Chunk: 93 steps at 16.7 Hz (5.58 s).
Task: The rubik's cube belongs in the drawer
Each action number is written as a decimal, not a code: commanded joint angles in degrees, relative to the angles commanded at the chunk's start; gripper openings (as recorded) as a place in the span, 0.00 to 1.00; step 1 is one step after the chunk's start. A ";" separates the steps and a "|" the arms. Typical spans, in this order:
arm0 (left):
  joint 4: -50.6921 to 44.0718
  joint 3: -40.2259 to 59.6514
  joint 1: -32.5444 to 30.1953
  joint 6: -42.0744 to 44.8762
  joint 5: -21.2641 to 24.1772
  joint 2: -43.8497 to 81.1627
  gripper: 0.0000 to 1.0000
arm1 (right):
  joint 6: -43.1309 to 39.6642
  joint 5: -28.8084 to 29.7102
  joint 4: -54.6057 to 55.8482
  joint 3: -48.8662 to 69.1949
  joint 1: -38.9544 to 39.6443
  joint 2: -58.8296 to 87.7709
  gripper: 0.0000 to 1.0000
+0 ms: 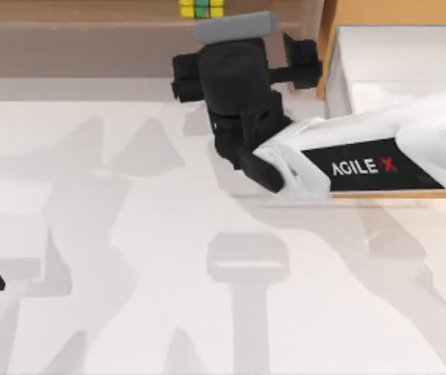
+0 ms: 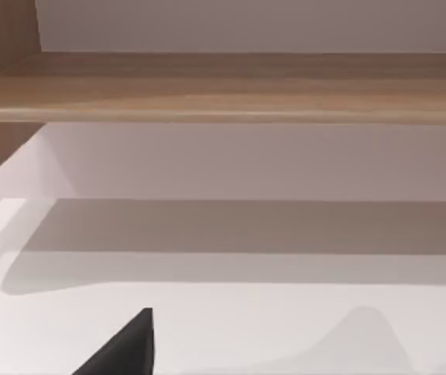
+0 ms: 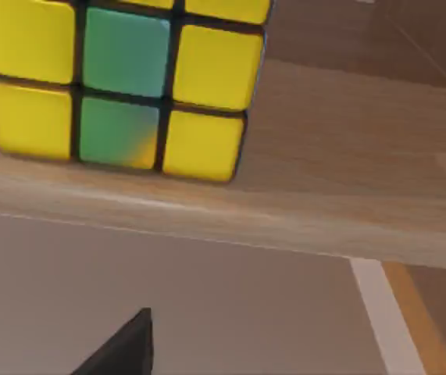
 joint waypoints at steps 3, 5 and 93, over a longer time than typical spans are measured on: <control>0.00 0.00 0.00 0.00 0.00 0.00 1.00 | 0.74 0.96 6.21 7.66 2.19 5.73 1.00; 0.00 0.00 0.00 0.00 0.00 0.00 1.00 | 1.14 1.14 8.65 10.37 3.05 7.55 1.00; 0.00 0.00 0.00 0.00 0.00 0.00 1.00 | 9.97 -41.07 -111.81 46.26 -30.23 2.41 0.00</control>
